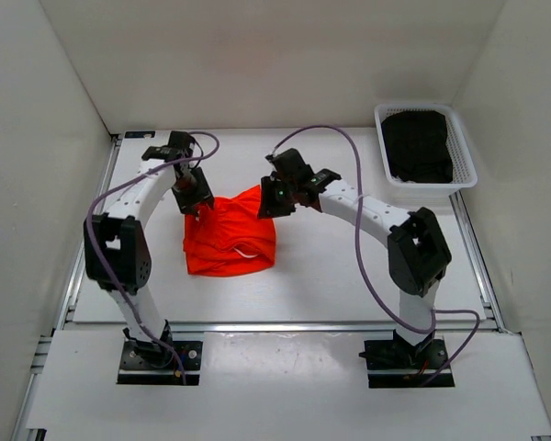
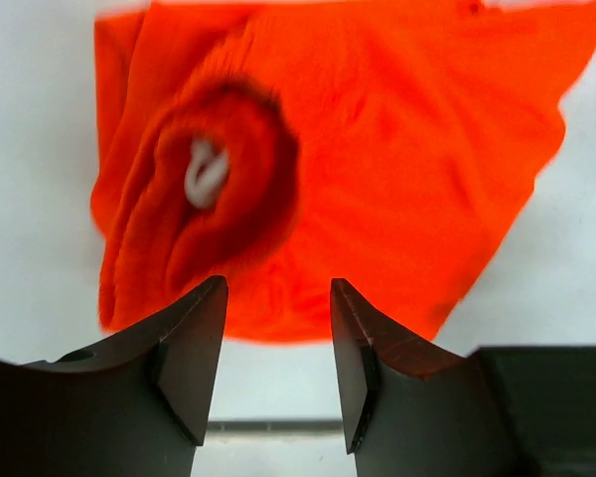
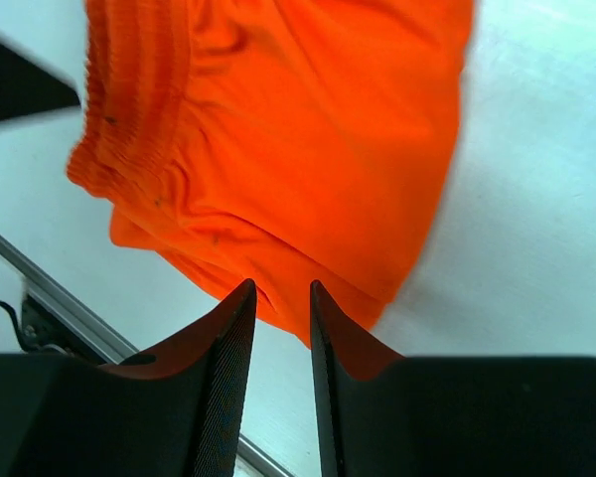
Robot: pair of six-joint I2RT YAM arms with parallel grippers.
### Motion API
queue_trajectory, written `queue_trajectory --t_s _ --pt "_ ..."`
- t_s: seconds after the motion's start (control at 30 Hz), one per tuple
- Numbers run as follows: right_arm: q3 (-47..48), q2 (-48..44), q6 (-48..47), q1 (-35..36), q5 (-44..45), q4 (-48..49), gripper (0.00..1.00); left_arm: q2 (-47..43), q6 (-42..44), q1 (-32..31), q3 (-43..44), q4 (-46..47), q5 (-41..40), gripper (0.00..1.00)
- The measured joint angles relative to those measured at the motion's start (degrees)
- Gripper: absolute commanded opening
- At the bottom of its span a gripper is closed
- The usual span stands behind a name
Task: Fold and stack the shorts
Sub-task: Fold the shorts
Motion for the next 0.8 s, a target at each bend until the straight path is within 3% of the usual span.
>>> queue_trajectory --t_s 0.23,0.37,0.63,0.77,0.8 --pt "0.0 8.13 0.13 2.54 -1.88 -0.44 0.31 11.45 -0.07 0.76 4.7 1.66 -3.45 0.55" --pt "-0.04 12.44 0.72 2.58 -2.19 -0.61 0.09 15.12 0.07 1.92 3.87 2.1 -4.61 0.54" --pt "-0.42 14.01 5.66 1.73 -1.07 -0.24 0.05 15.56 0.37 2.73 2.34 2.97 -3.76 0.51" --pt "-1.25 13.7 8.52 -0.39 -0.28 0.2 0.03 20.06 0.96 1.09 9.2 -0.37 -3.85 0.51" --pt "-1.68 13.27 8.94 -0.9 0.66 0.35 0.09 21.35 1.09 0.57 11.43 -1.07 -3.8 0.52"
